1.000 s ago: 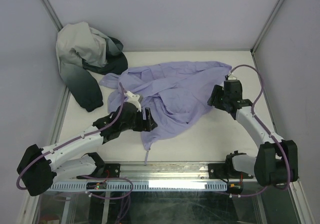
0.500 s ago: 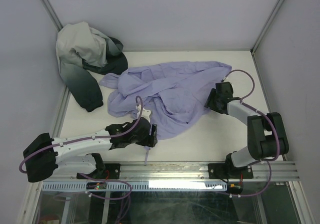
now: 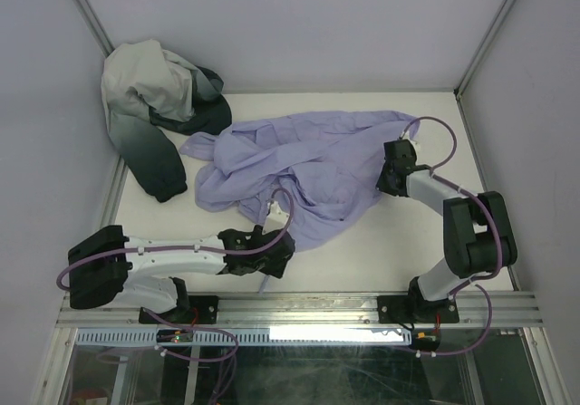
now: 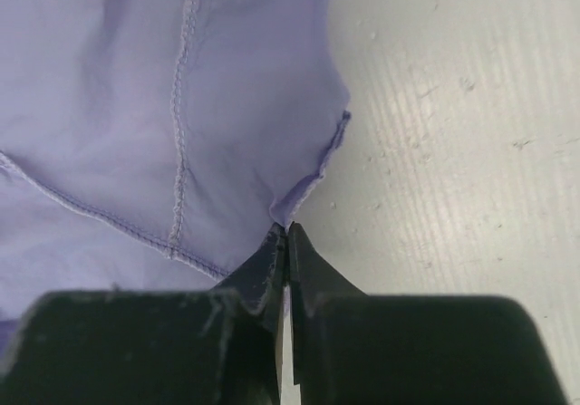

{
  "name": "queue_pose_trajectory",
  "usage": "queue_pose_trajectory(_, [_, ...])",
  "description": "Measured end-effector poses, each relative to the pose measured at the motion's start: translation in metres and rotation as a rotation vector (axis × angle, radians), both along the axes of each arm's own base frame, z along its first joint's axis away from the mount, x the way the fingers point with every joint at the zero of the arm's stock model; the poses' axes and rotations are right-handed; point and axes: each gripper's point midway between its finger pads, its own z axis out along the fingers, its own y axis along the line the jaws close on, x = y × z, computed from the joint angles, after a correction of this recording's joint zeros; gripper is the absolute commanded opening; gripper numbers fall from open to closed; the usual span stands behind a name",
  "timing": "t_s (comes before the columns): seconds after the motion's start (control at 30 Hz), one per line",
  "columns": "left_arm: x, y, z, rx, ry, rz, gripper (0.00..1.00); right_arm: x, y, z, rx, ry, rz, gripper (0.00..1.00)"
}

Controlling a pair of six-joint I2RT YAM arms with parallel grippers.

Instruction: Zip up the jacket

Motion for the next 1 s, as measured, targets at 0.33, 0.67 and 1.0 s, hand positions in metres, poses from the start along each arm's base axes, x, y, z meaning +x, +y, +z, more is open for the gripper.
queue_pose_trajectory(0.33, [0.000,-0.020,-0.003,0.122,-0.074,-0.079,0.47,0.025,-0.007,0.031,-0.059,-0.059,-0.002,0.00])
queue_pose_trajectory(0.67, [0.015,-0.032,-0.014,0.189,-0.131,-0.109,0.00,0.020,-0.023,0.036,-0.124,-0.019,-0.007,0.00])
queue_pose_trajectory(1.0, [0.003,-0.070,0.098,-0.307,-0.180,-0.226,0.00,0.038,-0.079,0.121,-0.280,-0.060,-0.062,0.00])
